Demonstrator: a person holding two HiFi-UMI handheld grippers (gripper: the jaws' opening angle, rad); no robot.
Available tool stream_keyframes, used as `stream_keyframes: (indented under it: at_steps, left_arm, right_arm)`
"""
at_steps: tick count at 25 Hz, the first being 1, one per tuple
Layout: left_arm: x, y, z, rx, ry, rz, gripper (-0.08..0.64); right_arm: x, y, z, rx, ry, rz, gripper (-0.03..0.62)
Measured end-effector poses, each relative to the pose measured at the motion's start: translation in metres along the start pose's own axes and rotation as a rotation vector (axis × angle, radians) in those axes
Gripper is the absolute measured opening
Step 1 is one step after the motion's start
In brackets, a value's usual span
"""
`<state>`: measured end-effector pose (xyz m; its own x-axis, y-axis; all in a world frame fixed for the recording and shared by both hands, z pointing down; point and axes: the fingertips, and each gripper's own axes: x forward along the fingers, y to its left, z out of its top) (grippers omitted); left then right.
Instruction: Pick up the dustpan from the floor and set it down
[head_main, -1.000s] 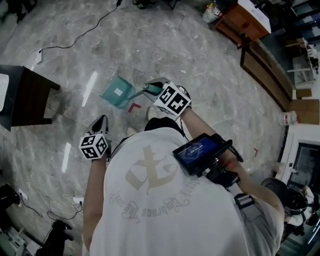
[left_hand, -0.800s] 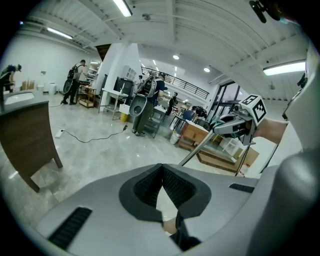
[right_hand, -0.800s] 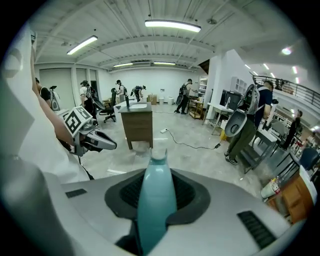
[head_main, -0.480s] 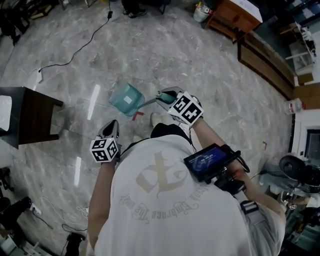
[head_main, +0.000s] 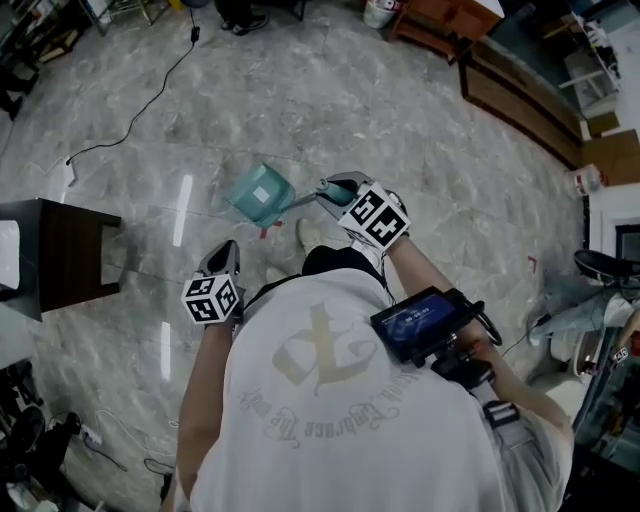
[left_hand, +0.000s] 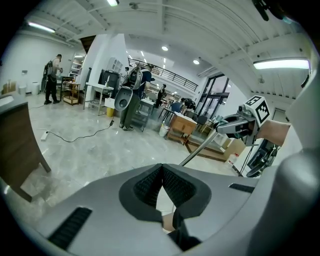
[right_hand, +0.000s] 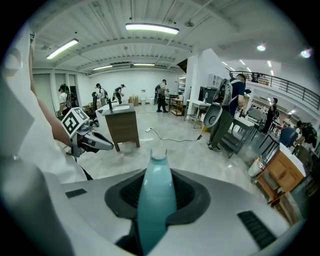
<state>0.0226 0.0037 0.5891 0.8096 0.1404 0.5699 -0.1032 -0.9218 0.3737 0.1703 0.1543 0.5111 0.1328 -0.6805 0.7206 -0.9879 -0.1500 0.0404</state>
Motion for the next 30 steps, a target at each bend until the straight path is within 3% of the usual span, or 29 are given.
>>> stream_keyframes:
  at_steps: [13,30]
  left_arm:
    - [0.005,-0.009,-0.007,-0.007,0.015,-0.030,0.012]
    - [0.002,0.018,-0.009,-0.103,0.024,0.082,0.012]
  right_arm:
    - [-0.003,-0.012,-0.033,0.018,0.048,-0.068,0.106]
    - [0.064,-0.033,-0.058,-0.029,0.139,0.023,0.106]
